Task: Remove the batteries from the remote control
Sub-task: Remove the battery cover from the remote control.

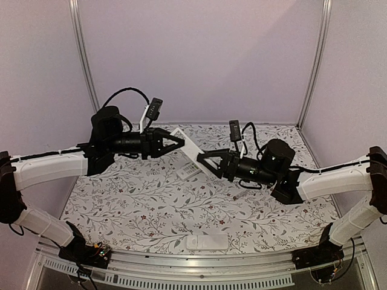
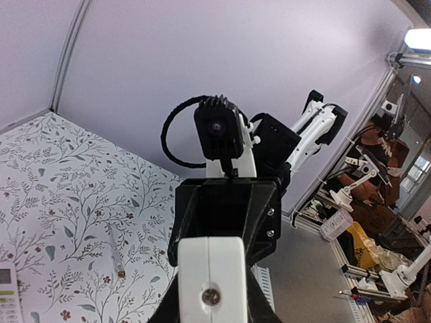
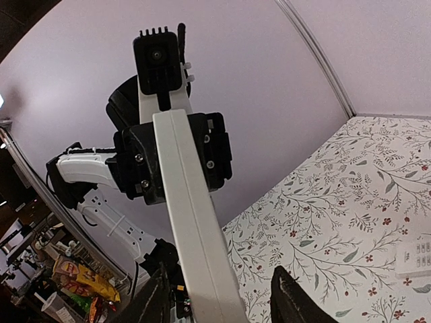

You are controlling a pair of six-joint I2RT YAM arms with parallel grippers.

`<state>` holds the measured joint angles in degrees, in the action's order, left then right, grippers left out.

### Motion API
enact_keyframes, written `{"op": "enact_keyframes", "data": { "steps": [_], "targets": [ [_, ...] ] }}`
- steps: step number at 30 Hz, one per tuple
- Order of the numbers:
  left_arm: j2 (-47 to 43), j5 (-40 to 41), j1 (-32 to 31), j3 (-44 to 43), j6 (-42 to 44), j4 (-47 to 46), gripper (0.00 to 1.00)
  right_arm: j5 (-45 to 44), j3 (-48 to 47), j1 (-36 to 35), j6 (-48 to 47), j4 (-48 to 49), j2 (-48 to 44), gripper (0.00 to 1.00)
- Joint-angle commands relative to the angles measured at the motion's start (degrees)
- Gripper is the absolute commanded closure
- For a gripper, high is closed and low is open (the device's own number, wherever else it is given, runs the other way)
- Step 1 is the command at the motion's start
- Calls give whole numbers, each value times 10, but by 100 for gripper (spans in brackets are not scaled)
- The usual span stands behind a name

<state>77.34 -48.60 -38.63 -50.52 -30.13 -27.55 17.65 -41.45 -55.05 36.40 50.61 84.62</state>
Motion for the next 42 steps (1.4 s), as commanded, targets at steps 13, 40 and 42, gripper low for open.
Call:
{"op": "enact_keyframes", "data": {
  "steps": [13,40,42],
  "targets": [
    [-6,0,-7,-17,9,4,100,-18,19,1,6,-3,13,76],
    [-2,-6,-6,-24,12,15,100,-20,51,0,13,-2,0,55],
    [-3,-3,-6,-26,18,21,100,-23,54,0,14,-2,-3,55]
  ]
}}
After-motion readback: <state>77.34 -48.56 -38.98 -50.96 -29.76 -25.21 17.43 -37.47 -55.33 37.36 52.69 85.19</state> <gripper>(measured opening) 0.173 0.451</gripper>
